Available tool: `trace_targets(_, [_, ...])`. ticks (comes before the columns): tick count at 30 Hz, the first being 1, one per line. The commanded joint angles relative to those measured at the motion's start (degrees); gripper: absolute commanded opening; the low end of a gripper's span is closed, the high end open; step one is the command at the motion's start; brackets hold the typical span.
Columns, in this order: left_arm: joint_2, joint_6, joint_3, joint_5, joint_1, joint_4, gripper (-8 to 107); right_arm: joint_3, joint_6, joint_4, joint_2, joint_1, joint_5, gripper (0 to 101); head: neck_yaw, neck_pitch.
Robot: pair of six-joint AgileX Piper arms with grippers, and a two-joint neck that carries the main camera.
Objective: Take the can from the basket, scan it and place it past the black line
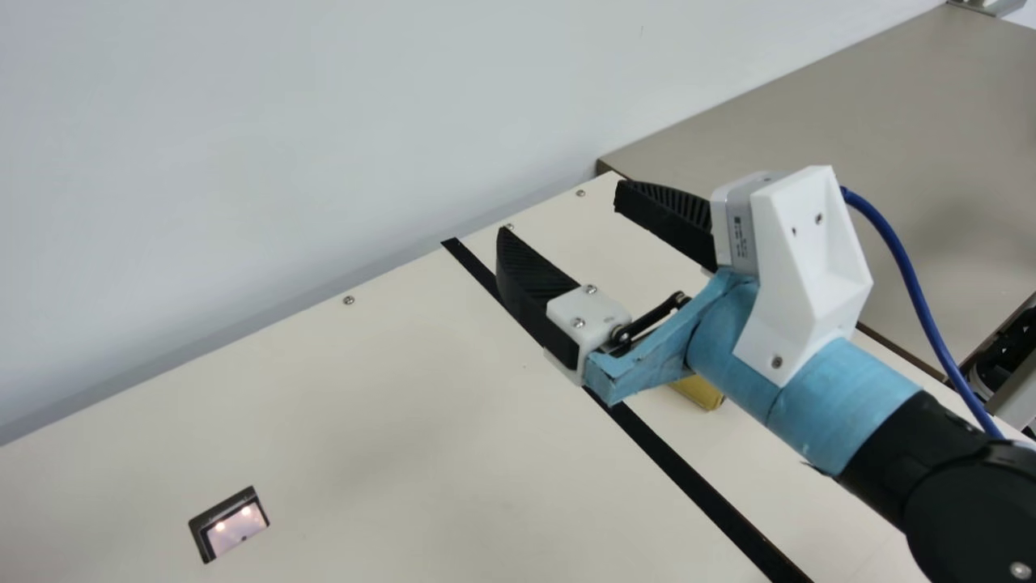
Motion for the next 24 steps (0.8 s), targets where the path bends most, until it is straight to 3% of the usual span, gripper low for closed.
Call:
trace_targets(1, [-2.04,1.85,-0.54,9.37,0.08,-8.84,90,0.0,0.0,0.0,0.0,0.0,0.0,101,-1.34,-1.83])
trace_targets(7, [-10.53,8.0,3.5,11.74,1.43,-13.47,90,0.0,0.0,0.0,0.0,0.0,0.0,101,-1.34,-1.83])
trace_targets(16, [-23.72,16.13,18.63,6.76,-0.34,-16.51,90,0.0,0.0,0.0,0.0,0.0,0.0,101,-1.34,-1.83])
trace_targets(17, [-20.1,14.72,13.86,7.81,-0.11,-16.33,90,0.0,0.0,0.0,0.0,0.0,0.0,101,-1.34,-1.83])
trace_targets(21, [-23.64,16.09,18.29,6.85,-0.27,-16.37,90,0.0,0.0,0.0,0.0,0.0,0.0,101,-1.34,-1.83])
trace_targets(24, [-23.69,16.11,18.57,6.85,-0.27,-16.47,90,0.0,0.0,0.0,0.0,0.0,0.0,101,-1.34,-1.83])
